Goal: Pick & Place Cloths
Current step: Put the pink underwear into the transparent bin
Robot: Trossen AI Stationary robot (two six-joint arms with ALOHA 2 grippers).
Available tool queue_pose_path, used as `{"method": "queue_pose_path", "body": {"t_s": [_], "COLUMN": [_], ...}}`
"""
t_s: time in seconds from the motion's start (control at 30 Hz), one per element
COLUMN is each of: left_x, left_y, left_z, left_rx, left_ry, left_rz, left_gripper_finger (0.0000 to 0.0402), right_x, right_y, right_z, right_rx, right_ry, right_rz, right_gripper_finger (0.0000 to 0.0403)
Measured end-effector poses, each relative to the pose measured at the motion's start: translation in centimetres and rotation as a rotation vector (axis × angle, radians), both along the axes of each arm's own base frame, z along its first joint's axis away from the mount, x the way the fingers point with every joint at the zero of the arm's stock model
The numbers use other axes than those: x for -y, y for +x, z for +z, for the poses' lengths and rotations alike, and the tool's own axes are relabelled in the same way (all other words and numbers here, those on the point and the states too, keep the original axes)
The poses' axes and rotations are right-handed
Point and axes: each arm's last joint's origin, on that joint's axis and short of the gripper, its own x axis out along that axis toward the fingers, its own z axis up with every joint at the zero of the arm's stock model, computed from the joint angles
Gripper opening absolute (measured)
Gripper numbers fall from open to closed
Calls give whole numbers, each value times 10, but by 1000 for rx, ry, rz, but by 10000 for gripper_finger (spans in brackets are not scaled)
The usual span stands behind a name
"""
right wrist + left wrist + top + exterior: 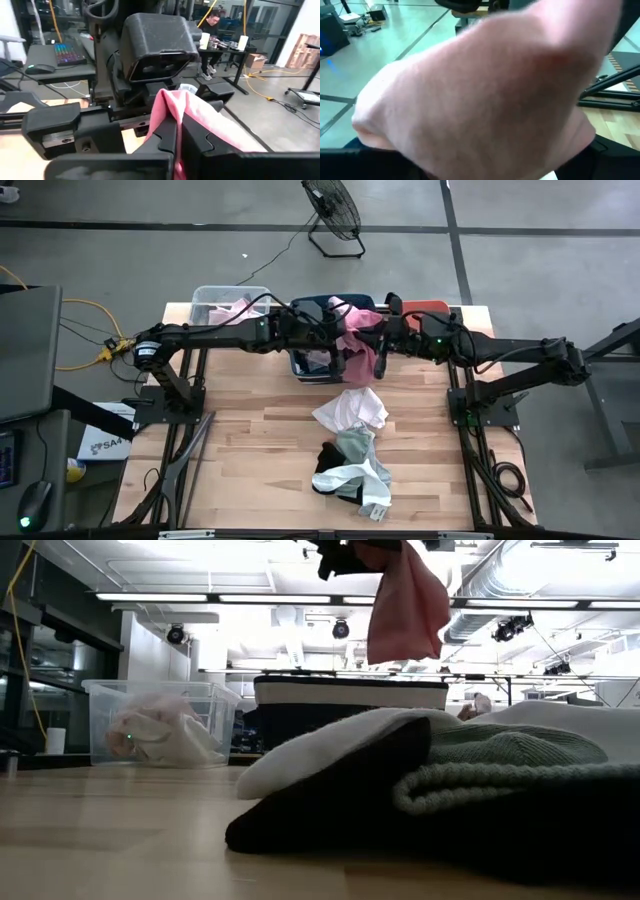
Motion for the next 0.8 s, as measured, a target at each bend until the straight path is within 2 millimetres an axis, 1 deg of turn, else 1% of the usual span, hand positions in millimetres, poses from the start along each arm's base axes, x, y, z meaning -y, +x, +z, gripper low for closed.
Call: {"method": "queue_pose_path", "body": {"t_s": [0.33,0.63,0.73,0.8], "left_x": [4,4,4,4], "left_y": [1,3,3,3], "left_z": [4,2,2,2], "left_rx": [48,45,43,41], "left_ry": [-31,-52,-53,-53], "left_rz": [-155,-157,-155,-155], "left_gripper_finger": [280,278,257,230], "right_x": [2,2,2,2], "right_y": [0,0,0,0], "right_z": [1,1,1,1], "right_rx": [7,6,6,6], "right_ry": [-2,-1,-1,-1], "right_rz": [3,4,4,4], "right_gripper_finger": [3,3,3,3]}}
